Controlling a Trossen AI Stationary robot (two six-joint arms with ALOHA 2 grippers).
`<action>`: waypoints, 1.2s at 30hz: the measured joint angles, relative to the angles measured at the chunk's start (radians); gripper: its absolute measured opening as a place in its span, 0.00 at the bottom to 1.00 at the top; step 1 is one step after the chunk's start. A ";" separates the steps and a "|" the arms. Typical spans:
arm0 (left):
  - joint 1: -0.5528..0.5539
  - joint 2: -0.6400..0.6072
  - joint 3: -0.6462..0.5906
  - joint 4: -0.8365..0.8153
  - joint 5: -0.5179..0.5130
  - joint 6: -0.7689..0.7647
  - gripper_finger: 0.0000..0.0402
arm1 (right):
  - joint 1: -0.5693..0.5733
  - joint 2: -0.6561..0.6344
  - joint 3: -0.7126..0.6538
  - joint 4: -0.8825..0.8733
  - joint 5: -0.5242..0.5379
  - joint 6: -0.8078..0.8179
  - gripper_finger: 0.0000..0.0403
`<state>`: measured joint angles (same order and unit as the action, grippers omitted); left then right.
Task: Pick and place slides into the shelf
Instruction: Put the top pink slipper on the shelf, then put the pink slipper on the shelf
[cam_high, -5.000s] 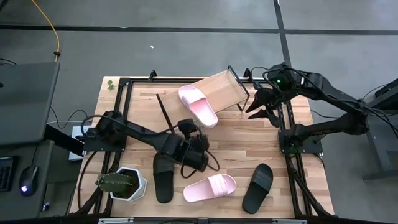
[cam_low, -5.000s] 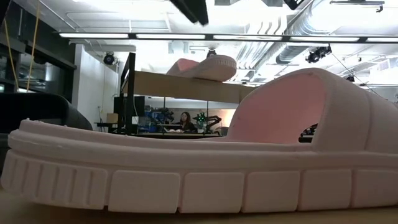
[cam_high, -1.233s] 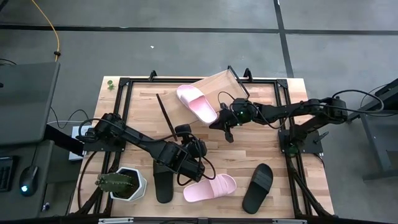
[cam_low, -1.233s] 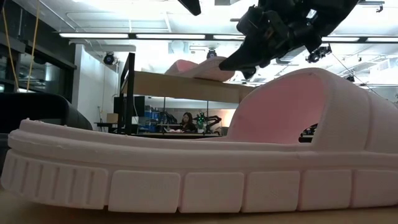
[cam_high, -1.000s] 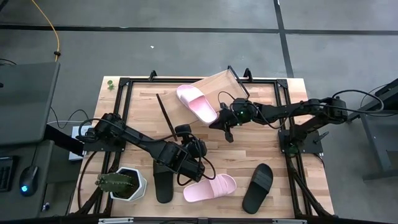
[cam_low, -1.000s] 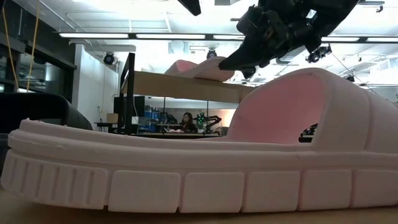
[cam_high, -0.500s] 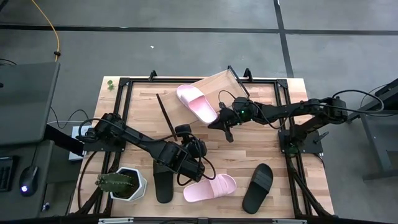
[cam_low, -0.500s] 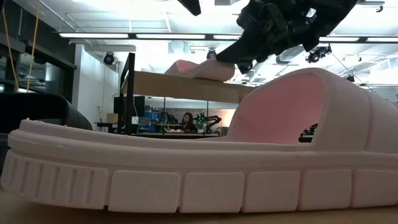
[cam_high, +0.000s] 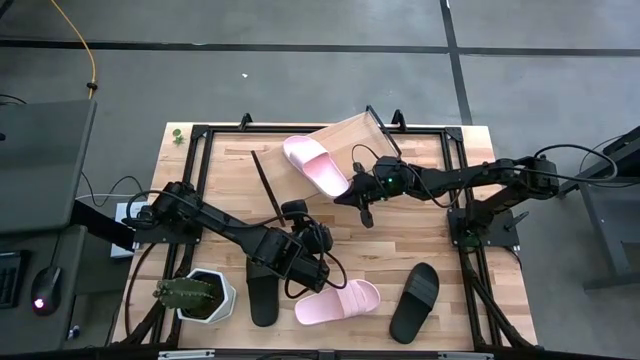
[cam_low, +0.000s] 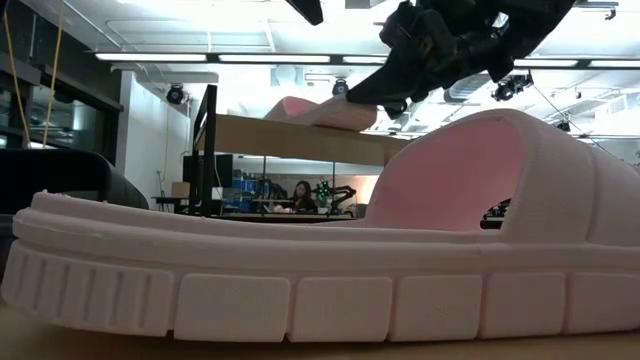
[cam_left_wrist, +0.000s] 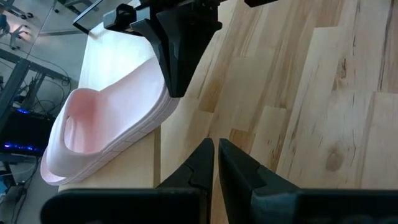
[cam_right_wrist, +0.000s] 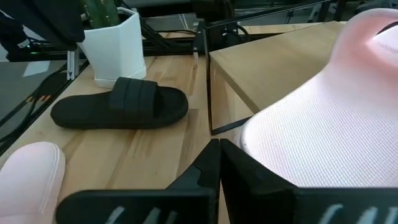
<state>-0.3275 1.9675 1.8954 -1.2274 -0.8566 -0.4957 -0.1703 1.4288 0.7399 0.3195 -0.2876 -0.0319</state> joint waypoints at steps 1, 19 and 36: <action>0.000 0.000 0.000 0.000 0.000 0.000 0.04 | 0.000 0.000 0.000 0.000 0.005 -0.001 0.00; 0.000 0.000 0.000 0.000 0.000 -0.004 0.04 | 0.008 0.000 0.000 0.000 -0.044 0.004 0.00; 0.000 0.000 0.000 0.043 0.103 0.003 0.04 | 0.169 0.000 0.000 -0.126 -0.259 0.076 0.00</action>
<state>-0.3279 1.9672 1.8957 -1.1842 -0.7532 -0.4930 -0.0017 1.4288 0.7399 0.1935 -0.5466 0.0439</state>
